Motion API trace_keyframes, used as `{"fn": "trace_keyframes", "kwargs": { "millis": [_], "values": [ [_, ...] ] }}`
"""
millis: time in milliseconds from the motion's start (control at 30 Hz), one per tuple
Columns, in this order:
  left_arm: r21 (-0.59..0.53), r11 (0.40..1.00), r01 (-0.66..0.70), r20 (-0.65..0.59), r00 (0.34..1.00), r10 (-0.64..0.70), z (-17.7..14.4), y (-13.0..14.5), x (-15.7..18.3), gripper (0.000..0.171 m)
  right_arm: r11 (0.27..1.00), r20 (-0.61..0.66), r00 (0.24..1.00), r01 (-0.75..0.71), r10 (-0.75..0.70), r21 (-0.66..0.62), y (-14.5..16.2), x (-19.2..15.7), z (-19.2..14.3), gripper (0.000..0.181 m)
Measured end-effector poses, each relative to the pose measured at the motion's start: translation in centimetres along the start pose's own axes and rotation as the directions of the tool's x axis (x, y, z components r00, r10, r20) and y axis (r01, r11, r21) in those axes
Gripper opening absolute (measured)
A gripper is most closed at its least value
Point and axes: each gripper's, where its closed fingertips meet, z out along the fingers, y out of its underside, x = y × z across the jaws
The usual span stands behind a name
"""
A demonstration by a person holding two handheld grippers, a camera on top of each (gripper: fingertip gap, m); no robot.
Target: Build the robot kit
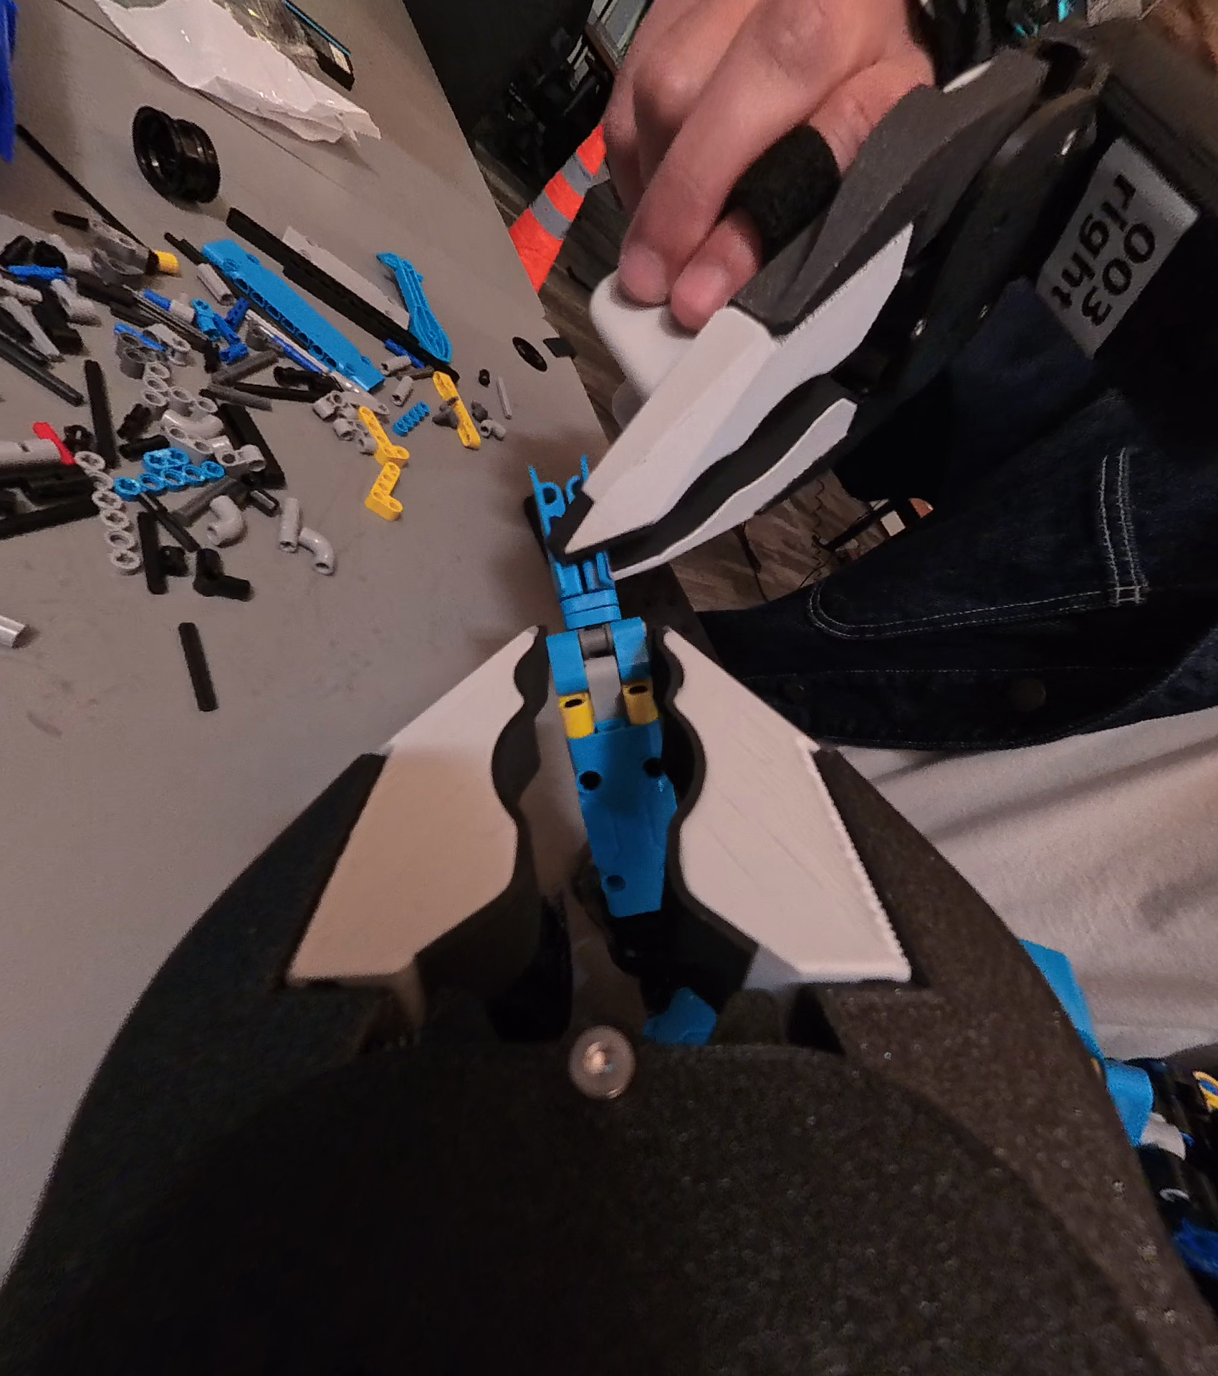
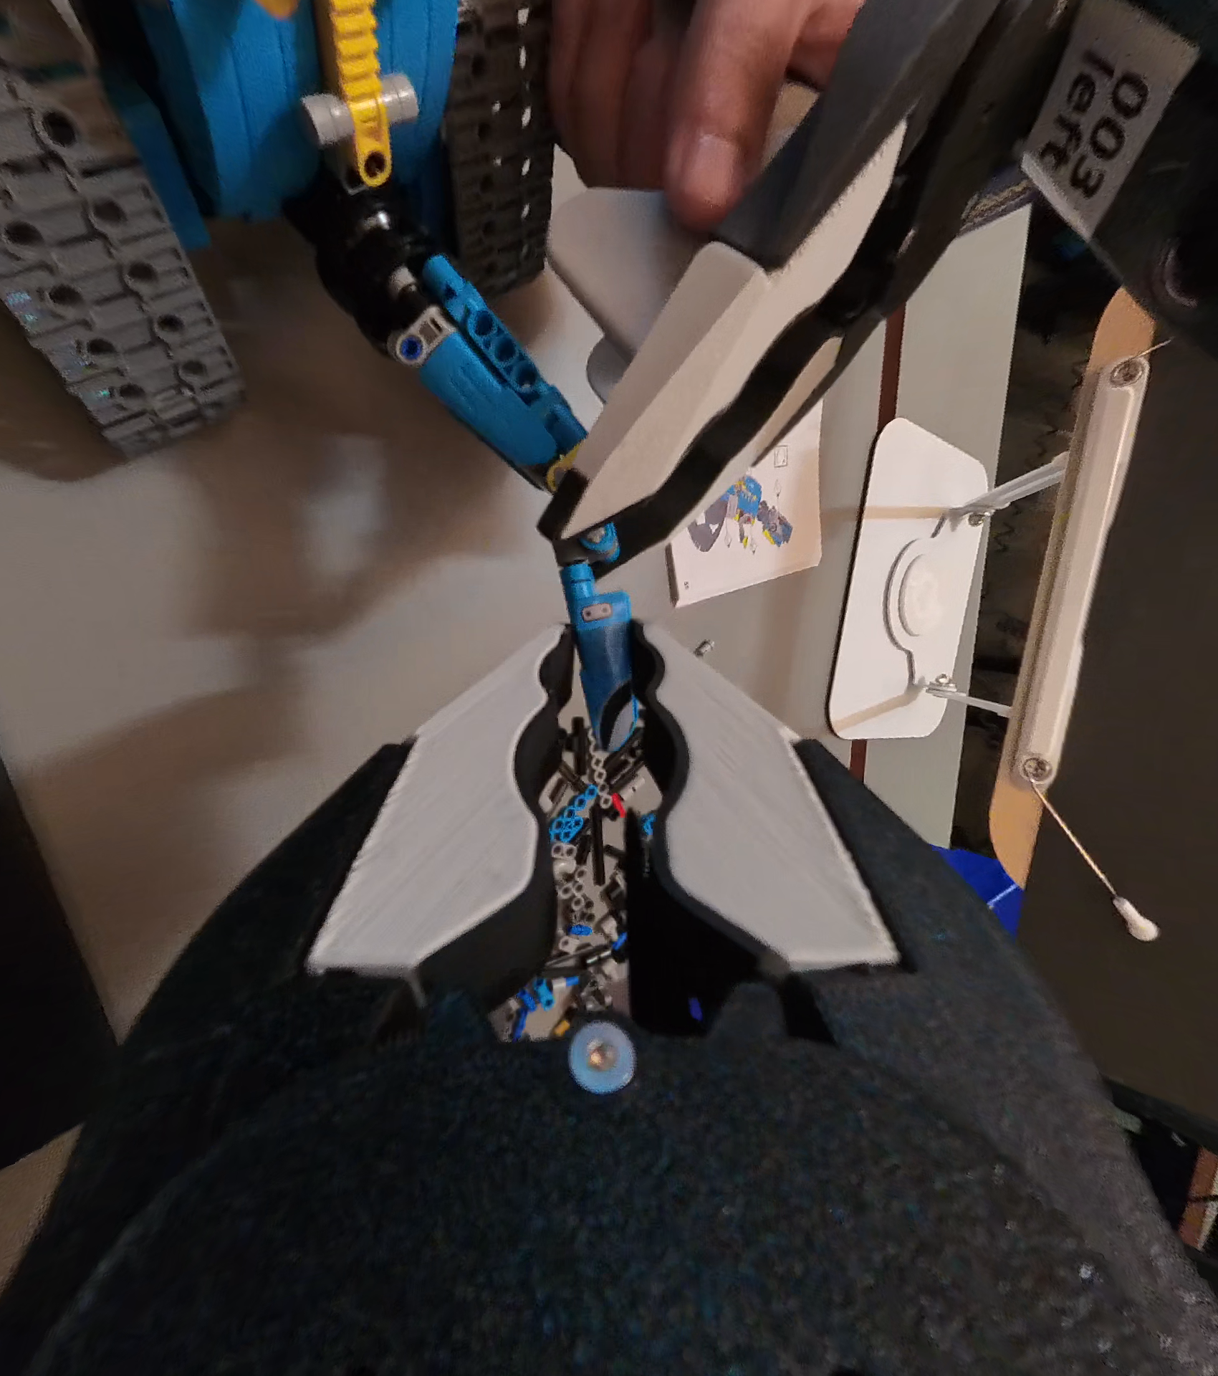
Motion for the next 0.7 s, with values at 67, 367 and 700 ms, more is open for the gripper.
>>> {"fn": "trace_keyframes", "kwargs": {
  "millis": [67,367,700],
  "values": [
    [0.008,1.0,-0.007,0.0,1.0,0.007,0.0,-0.2,0.2,0.026,1.0,-0.008,1.0,0.016,-0.016,-0.002,-0.2,0.1,-0.2,0.013],
    [-0.005,0.998,-0.062,0.083,0.995,0.062,0.5,-0.5,0.3,0.026,0.993,-0.074,0.993,0.089,-0.095,-0.079,-0.4,0.3,-0.6,0.012],
    [-0.014,0.997,-0.074,0.05,0.996,0.074,0.8,-0.3,1.1,0.026,0.991,-0.051,0.99,0.132,-0.133,-0.04,-0.6,-0.3,-1.3,0.012]
  ]
}}
